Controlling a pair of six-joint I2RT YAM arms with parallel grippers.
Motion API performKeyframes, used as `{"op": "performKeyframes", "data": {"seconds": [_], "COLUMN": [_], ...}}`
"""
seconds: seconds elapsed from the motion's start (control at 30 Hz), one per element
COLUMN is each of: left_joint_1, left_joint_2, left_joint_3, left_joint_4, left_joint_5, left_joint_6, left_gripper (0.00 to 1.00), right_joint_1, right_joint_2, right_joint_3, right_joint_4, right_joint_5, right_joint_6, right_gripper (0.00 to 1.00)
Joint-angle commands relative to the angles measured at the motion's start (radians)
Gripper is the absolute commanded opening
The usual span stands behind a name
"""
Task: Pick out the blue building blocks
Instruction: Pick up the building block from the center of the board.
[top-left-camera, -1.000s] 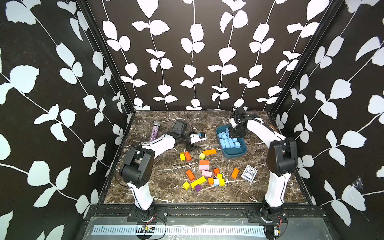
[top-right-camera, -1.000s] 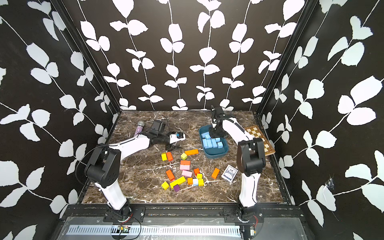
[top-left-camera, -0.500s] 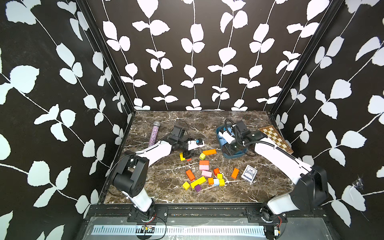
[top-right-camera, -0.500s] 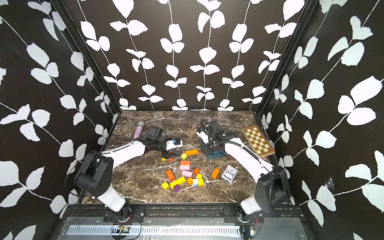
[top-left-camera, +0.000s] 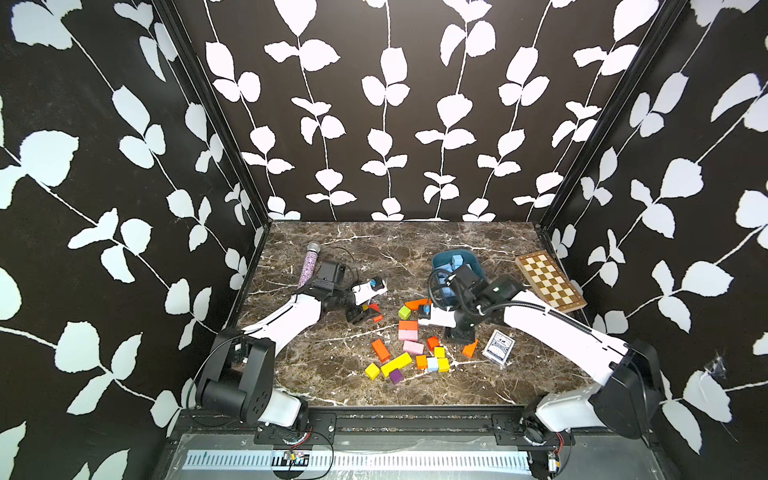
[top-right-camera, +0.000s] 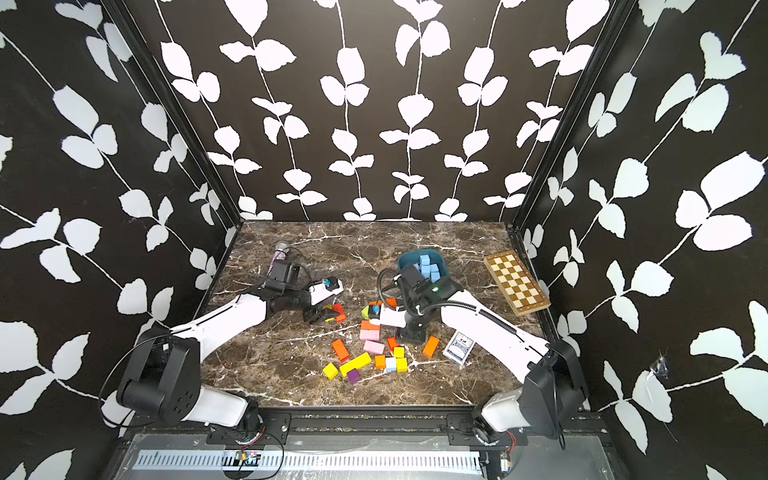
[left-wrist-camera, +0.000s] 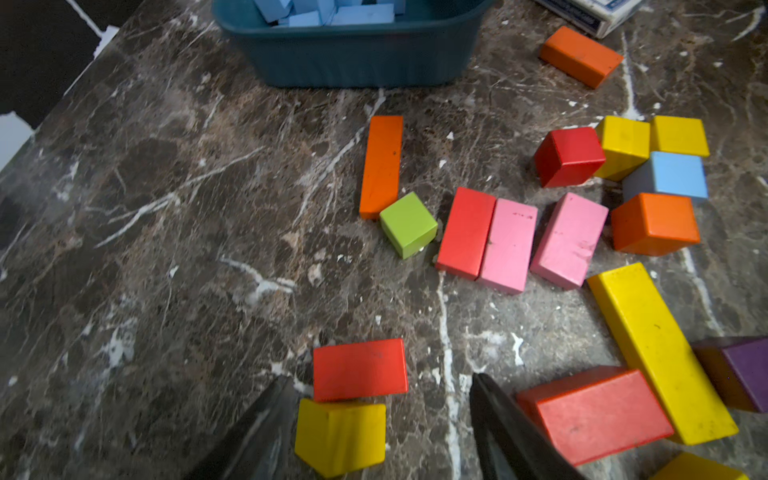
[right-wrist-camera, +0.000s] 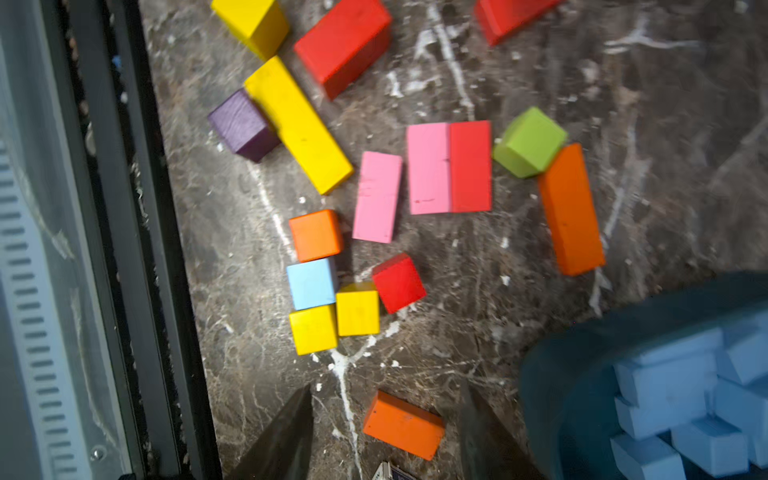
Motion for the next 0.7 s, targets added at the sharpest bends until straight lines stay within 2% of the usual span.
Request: {"op": "performKeyframes", "data": {"seconds": [0.0, 0.17, 0.37, 0.67], "left_joint_1": [0.038, 0.066, 0.075, 0.077], "left_joint_2": [-0.044, -0.073, -0.097, -0.116], "left_joint_3": [-0.034, -0.068, -0.099, -0.126], "left_joint_4": [-0.008, -0.011, 0.010, 0.031], "left_joint_5": [-0.030, -0.038, -0.043, -0.042], "left_joint_6": [-0.070, -0.070, -0.088, -0.105], "left_gripper": [0.69, 0.69, 0.69, 0.69], "right_joint_1": [0.058, 0.117, 0.177, 0.195], "right_joint_2": [0.035, 0.074, 0.113, 0.163], "right_joint_3": [-0.044, -0.072, -0.084, -0.110], "right_joint_4": [-0.022, 0.024, 0.061, 0.151], "right_joint_5": [0.038, 0.055, 0.038, 0.086], "right_joint_6": [-0.114, -0.127, -0.081, -0.013], "right_gripper": [0.53, 0.54, 0.53, 0.52]}}
